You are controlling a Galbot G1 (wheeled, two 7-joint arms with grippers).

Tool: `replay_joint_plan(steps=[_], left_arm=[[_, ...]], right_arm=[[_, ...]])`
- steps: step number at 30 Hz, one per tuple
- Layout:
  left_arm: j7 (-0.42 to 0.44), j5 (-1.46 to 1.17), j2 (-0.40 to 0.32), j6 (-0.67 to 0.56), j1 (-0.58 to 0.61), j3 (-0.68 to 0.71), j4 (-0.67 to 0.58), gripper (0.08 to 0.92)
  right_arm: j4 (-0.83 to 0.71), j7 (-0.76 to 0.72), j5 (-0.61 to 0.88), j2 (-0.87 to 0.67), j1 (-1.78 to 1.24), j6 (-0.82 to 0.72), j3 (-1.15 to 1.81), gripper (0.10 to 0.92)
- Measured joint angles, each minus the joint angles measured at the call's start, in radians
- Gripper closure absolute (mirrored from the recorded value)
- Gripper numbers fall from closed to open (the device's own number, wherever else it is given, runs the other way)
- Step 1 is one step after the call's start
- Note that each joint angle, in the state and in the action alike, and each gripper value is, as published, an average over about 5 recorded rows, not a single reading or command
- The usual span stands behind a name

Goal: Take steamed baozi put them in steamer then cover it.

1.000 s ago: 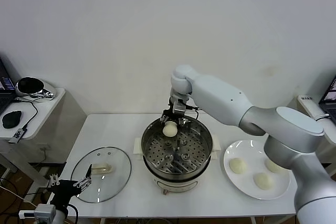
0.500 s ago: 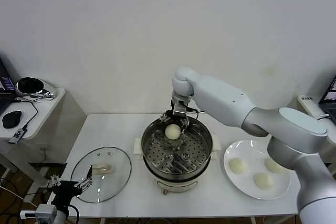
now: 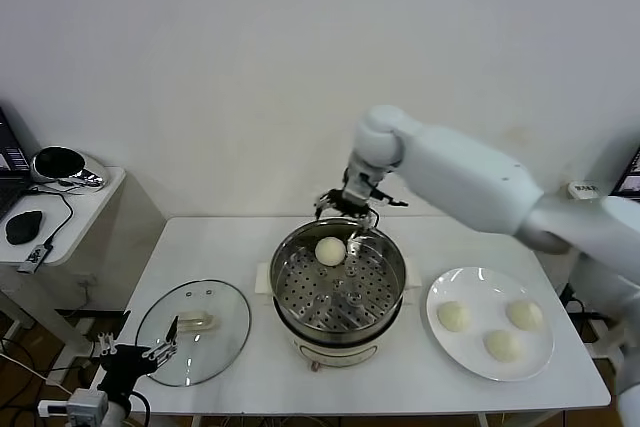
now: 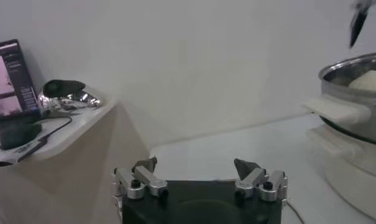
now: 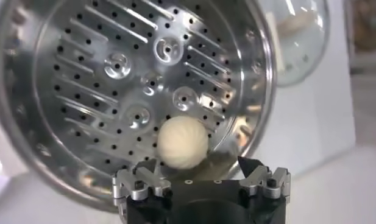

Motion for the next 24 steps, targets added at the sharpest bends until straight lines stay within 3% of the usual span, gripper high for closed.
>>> replay_joint_plan(steps=[13,24], left_arm=[[0.002,-0.011,0.01,0.039,-0.001,0.026,-0.001,0.177],[-0.002,-0.018,0.015,0.048,0.014,0.029,-0.016,0.177]], right_arm=[[0.16,-0.023,0.141,-0.374,-0.077,-0.426,0.06,0.203],[0.226,-0.02,0.073,-0.487,-0.301,-0.595,0.189,0.203]])
